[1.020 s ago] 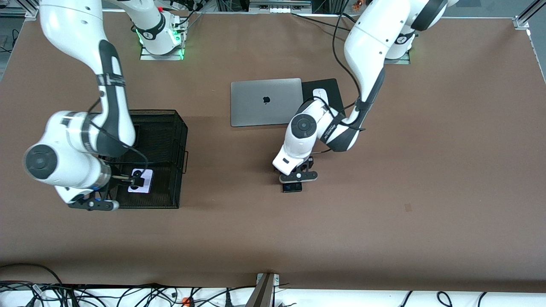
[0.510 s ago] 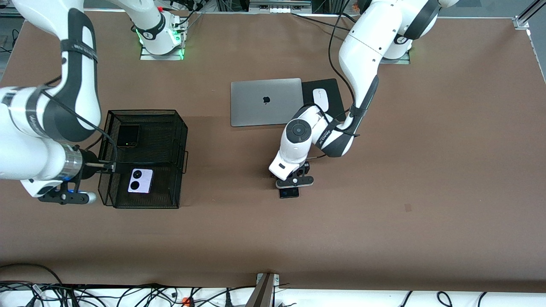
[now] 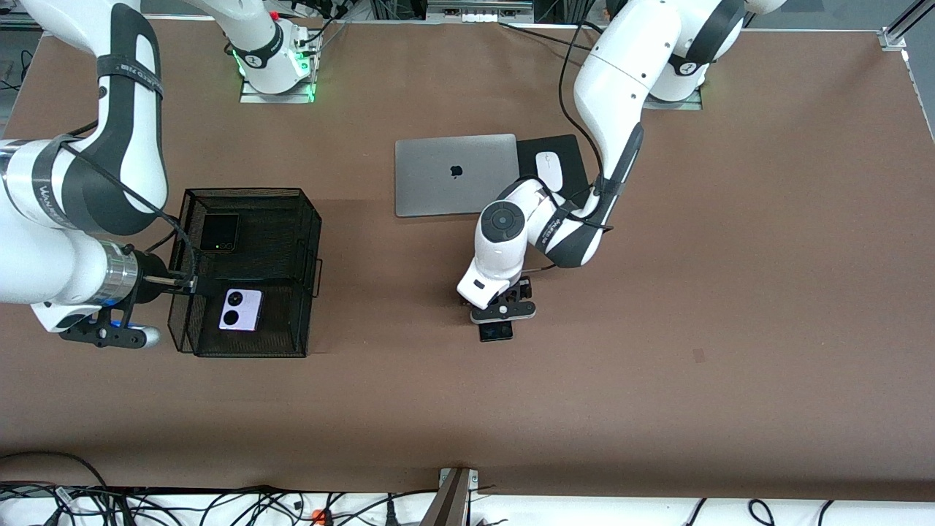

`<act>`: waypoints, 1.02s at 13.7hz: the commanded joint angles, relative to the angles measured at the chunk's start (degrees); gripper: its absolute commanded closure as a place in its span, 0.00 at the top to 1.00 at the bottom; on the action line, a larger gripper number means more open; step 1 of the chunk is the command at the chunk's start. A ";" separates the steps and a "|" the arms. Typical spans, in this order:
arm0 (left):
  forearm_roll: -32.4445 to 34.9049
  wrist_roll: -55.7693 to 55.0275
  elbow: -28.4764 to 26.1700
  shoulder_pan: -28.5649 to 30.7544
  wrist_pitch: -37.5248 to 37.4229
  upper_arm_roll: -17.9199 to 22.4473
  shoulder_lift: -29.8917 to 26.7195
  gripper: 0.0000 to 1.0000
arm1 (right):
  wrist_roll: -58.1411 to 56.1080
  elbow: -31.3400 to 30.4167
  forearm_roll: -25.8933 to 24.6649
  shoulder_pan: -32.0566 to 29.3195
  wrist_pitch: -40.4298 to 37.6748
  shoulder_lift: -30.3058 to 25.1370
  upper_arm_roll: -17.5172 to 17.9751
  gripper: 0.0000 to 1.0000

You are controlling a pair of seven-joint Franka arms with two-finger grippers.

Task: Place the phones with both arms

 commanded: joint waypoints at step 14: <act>1.34 38.85 -10.89 24.67 -33.12 0.51 -31.18 1.00 | 24.02 1.19 0.41 15.61 25.47 8.00 11.82 1.00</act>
